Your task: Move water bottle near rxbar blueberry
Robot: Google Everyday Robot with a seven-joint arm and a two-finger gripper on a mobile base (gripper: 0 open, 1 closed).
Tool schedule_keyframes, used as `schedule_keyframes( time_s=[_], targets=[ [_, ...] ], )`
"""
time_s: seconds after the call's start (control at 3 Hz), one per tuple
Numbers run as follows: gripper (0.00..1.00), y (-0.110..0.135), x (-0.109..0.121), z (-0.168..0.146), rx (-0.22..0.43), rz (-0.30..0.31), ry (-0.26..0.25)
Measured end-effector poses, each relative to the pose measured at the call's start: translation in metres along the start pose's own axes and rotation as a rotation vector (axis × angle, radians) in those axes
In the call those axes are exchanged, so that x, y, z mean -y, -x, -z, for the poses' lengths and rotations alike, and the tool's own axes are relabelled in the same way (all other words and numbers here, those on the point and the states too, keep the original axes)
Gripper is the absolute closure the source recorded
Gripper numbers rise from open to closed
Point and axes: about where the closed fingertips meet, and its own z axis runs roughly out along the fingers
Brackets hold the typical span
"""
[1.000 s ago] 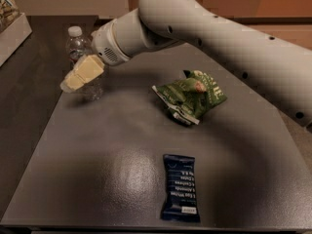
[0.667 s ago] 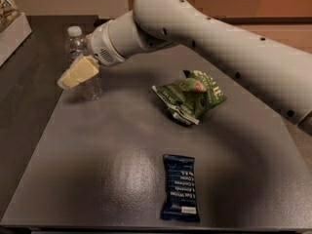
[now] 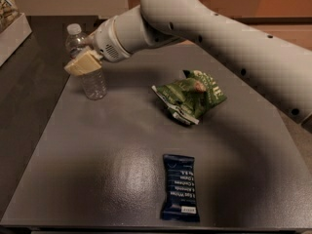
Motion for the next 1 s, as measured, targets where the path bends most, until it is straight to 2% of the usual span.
schedule_keyframes(
  time_s=[0.33,0.67,1.0],
  targets=[
    [0.88,0.006,-0.008,0.026,-0.008,-0.001,0.028],
    [1.00,0.005,-0.026,0.063,-0.019,-0.016,0.068],
    [1.00,-0.007,-0.050,0.101,-0.020,-0.060,0.100]
  ],
)
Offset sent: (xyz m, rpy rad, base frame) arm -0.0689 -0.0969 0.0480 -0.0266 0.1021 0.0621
